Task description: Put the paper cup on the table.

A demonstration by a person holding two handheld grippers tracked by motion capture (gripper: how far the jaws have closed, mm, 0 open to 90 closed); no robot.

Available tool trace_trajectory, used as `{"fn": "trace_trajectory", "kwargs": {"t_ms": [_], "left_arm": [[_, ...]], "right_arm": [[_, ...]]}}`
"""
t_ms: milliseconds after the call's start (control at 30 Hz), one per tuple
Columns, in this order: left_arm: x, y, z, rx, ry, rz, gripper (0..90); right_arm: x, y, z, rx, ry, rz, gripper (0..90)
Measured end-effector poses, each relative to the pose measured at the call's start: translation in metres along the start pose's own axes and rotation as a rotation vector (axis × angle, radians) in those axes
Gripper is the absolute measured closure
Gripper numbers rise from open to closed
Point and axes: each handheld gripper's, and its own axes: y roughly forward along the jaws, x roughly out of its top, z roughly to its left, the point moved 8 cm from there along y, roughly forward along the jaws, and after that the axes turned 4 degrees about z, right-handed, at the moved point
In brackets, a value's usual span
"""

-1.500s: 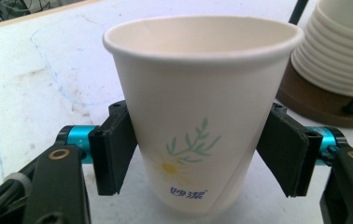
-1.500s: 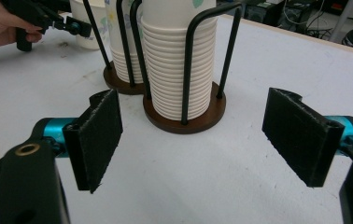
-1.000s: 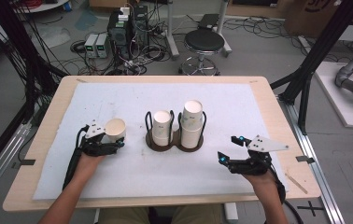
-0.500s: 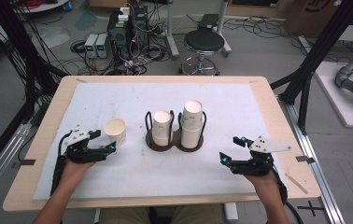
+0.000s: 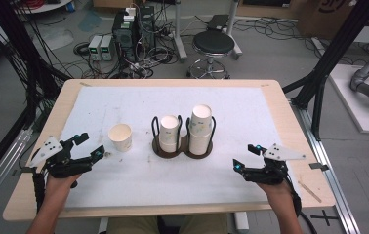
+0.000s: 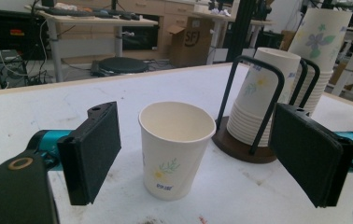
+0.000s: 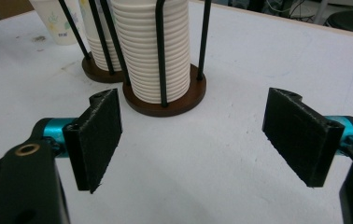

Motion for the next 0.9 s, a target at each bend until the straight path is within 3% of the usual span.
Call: {"fn": "trace_trajectory", "kwargs": {"t_ms": [233, 600, 900], "left_arm": [[-0.001, -0.002, -0.008, -0.01, 0.008, -0.003, 17.1], [-0.001, -0.008, -0.014, -0.026, 0.017, -0.017, 17.1], [-0.002, -0.006, -0.011, -0.009, 0.022, -0.009, 17.4]], "right_arm": [[-0.001, 0.001, 0.002, 0.003, 0.012, 0.006, 20.5], [0.007, -0.008, 0.005, -0.029, 0.024, -0.033, 20.5], [0.005, -0.01, 0.002, -0.041, 0.021, -0.033, 20.5]]}}
